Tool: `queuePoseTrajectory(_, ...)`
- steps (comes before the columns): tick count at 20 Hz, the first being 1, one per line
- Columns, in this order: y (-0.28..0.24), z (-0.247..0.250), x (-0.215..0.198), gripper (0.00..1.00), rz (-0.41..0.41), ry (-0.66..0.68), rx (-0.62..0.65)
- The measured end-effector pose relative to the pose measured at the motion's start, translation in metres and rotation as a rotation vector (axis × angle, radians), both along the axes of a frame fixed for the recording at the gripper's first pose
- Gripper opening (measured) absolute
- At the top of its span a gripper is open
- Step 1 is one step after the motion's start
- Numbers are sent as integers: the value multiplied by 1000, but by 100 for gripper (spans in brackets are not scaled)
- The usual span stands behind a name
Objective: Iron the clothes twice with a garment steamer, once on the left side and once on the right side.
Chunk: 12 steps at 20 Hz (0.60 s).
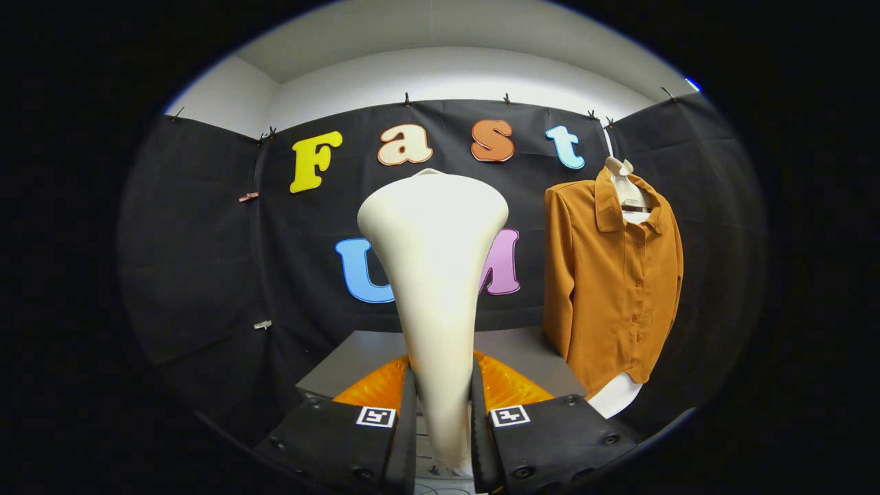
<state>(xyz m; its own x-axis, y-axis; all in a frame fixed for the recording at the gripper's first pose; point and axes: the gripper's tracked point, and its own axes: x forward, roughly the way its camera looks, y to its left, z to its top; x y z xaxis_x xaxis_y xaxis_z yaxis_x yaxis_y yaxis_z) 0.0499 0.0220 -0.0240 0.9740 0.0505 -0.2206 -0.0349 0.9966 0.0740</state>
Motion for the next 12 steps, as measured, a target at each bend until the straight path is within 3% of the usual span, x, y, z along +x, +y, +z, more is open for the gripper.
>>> queuePoseTrajectory(12, 0, -1, -3, 36, -3, 1, 0)
